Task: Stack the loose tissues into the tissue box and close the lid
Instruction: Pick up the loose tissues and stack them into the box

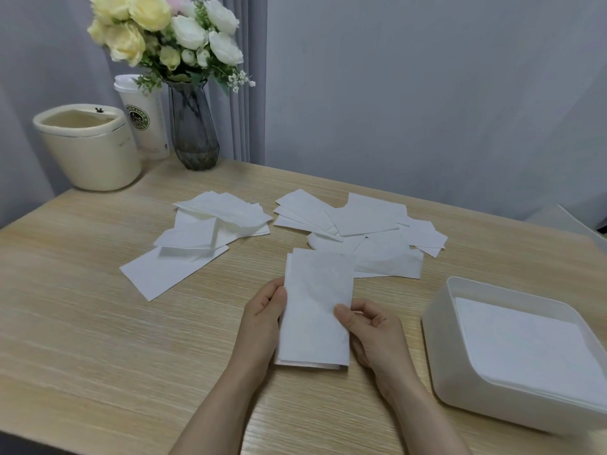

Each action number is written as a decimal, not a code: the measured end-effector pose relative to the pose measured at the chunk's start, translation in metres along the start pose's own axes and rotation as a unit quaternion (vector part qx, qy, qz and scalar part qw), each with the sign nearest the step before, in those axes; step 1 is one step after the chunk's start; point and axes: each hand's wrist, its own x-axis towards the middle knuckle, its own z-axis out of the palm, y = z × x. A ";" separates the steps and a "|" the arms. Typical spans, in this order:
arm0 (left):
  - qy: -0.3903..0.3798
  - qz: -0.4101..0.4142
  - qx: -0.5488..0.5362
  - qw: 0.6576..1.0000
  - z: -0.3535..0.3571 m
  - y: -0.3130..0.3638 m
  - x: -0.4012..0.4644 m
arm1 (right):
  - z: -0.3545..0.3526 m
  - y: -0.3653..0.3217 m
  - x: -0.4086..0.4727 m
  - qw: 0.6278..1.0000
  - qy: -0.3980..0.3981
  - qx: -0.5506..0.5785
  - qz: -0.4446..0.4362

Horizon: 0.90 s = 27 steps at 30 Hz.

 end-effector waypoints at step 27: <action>-0.003 0.049 0.088 0.995 0.001 -0.011 0.004 | -0.001 0.010 0.006 0.995 -0.012 -0.092 -0.038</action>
